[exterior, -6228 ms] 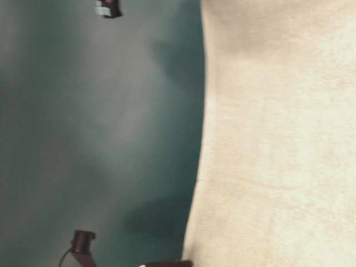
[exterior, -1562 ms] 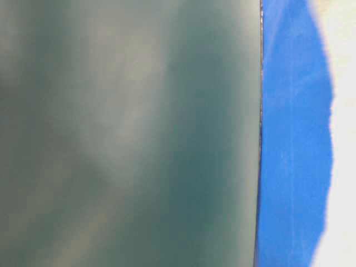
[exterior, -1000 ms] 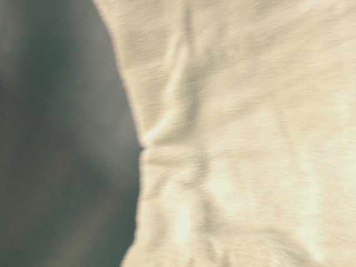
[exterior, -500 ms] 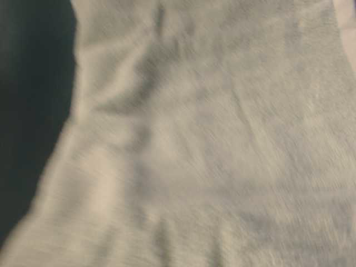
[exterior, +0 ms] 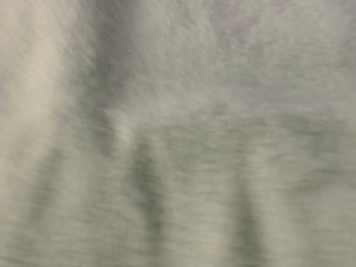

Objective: Fold a bath towel.

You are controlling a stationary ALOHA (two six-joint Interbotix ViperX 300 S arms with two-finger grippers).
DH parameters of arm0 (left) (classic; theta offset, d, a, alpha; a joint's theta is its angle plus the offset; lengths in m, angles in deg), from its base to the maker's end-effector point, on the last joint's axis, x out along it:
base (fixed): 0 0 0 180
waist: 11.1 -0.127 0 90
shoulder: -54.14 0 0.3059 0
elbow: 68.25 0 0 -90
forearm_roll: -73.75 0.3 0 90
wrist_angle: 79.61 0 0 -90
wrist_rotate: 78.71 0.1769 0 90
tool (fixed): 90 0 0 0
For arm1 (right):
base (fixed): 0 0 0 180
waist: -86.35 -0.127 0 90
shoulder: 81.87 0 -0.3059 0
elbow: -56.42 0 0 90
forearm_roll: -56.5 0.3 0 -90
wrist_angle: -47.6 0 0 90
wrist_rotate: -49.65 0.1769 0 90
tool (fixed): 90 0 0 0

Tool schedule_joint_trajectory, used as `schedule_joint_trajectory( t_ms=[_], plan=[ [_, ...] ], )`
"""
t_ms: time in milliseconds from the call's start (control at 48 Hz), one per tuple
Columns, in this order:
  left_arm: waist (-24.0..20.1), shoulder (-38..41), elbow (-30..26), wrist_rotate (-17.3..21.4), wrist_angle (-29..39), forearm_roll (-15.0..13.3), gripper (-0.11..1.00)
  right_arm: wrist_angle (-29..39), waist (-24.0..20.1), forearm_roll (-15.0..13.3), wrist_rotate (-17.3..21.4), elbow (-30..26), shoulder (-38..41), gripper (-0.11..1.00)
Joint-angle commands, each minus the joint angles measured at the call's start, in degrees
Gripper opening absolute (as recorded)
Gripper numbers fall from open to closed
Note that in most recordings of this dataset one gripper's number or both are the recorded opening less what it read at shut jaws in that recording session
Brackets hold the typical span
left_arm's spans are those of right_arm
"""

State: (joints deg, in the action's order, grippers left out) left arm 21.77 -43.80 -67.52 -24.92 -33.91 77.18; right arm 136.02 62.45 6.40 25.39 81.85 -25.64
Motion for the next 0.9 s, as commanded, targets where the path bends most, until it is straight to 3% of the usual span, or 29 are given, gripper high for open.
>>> schedule_joint_trajectory(
  t_ms=[0,187,312,458,604,750,875],
  plan=[
    [-1.76,-2.20,2.72,-0.44,-0.62,0.26,0.06,-2.02,4.39,-1.32,0.26,1.23,2.55,0.12],
    [-6.50,-6.94,16.00,-5.80,-7.12,0.18,0.06,-20.65,24.08,1.85,-1.14,6.59,9.05,0.12],
    [-9.84,-10.81,26.19,-10.11,-11.60,0.18,0.06,-37.35,37.53,2.46,-5.98,8.17,15.56,0.12],
    [-15.47,-14.94,35.86,-11.78,-11.78,0.18,0.06,-53.09,48.78,2.46,-10.37,6.06,25.75,0.12],
    [-21.80,-17.58,42.71,-11.51,-12.22,0.18,0.06,-61.44,53.88,2.29,-13.62,2.29,35.51,0.12],
    [-25.58,-17.84,47.02,-11.07,-12.22,0.44,0.06,-63.02,55.63,2.20,-17.75,-1.67,43.51,0.12],
    [-26.37,-17.75,50.10,-11.07,-13.10,0.44,0.07,-63.72,56.16,2.20,-18.98,-3.78,46.58,0.12]
  ],
)
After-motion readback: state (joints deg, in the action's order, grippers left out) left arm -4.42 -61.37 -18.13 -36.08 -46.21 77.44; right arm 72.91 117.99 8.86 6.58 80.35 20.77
